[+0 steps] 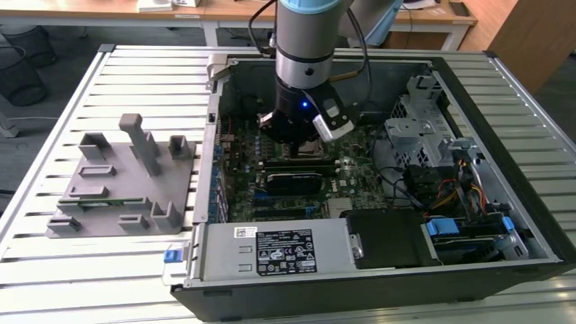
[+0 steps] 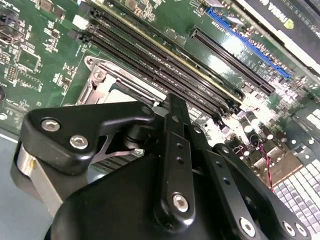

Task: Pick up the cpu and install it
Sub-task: 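Install the second cpu locking lever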

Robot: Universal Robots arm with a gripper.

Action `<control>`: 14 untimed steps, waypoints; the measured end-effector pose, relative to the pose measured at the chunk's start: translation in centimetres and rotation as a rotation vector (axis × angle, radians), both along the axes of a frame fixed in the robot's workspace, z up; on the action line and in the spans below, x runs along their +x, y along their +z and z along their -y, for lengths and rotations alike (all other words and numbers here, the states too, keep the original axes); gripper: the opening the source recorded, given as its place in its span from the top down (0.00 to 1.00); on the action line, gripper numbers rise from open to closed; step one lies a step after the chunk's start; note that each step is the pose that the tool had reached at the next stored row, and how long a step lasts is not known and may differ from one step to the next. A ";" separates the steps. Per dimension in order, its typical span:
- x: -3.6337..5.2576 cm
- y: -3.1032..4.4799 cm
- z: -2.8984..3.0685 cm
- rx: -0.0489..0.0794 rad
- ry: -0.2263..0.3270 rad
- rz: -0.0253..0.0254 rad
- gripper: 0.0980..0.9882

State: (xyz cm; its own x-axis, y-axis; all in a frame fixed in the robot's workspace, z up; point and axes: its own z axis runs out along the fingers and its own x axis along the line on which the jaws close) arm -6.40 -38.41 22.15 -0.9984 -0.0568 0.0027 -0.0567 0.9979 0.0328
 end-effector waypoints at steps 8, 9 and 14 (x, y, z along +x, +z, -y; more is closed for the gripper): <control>0.00 -0.45 0.53 0.038 0.000 -0.0009 0.99; 0.00 -0.46 0.65 0.048 0.000 -0.0008 0.99; 0.00 -0.52 1.30 0.079 -0.001 -0.0010 0.99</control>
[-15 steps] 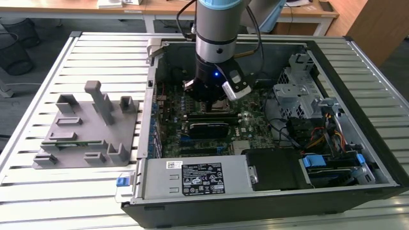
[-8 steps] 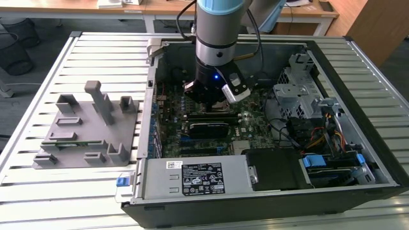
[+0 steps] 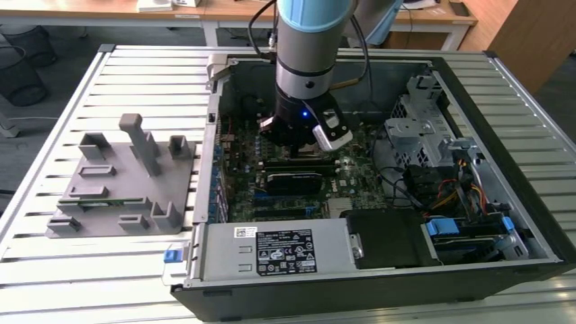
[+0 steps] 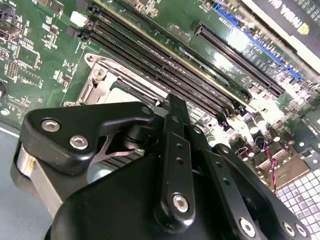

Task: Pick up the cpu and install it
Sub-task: 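Install the second cpu locking lever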

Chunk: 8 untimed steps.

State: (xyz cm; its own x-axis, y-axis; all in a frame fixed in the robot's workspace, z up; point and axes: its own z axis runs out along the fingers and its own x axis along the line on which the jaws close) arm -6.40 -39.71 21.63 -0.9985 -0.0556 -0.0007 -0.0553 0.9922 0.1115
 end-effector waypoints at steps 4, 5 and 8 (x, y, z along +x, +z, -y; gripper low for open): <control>-0.07 -0.10 0.48 0.010 0.000 -0.0001 0.99; -0.14 -0.15 0.55 0.013 0.000 -0.0001 0.99; -0.52 -0.38 0.59 0.020 0.000 0.0000 0.99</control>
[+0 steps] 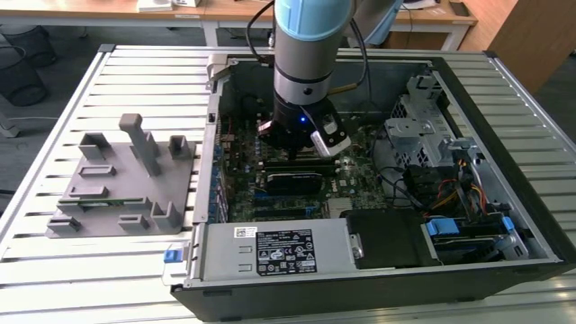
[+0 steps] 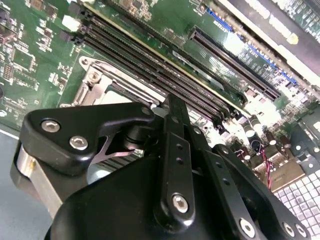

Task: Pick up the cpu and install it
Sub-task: 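Install the second cpu locking lever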

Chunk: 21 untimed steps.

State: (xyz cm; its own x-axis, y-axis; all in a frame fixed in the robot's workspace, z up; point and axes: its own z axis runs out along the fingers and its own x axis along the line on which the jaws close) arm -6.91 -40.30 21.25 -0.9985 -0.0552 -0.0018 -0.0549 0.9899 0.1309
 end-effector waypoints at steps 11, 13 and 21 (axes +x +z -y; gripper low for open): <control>-0.63 -1.13 0.03 0.029 0.000 -0.0001 0.99; -0.63 -1.23 0.07 0.042 0.000 0.0000 0.99; -0.64 -1.35 1.16 0.092 0.000 0.0000 0.99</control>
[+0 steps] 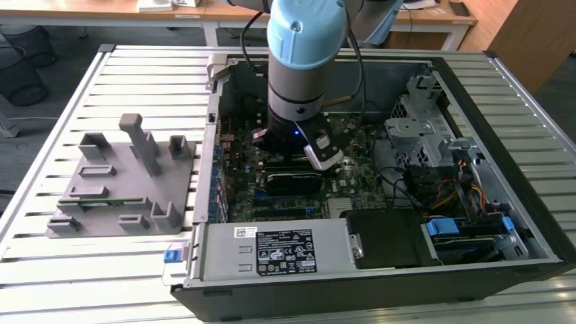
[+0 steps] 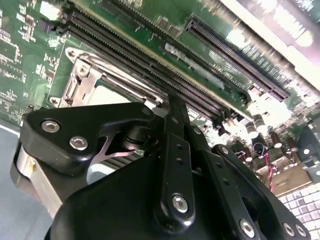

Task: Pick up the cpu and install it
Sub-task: 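Install the second cpu locking lever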

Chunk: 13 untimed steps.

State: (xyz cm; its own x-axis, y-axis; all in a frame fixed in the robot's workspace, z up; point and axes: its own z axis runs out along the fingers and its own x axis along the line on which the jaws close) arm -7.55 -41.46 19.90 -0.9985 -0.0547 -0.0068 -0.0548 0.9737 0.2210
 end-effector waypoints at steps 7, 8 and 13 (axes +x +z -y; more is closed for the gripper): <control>-0.30 -0.16 0.33 0.037 0.000 -0.0001 0.99; -0.32 -0.28 0.34 0.039 0.000 0.0000 0.99; -0.49 -0.76 0.37 0.062 0.000 0.0001 0.99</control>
State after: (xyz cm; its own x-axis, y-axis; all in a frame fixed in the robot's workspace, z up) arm -8.04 -41.83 19.14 -0.9985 -0.0542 -0.0103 -0.0549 0.9582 0.2810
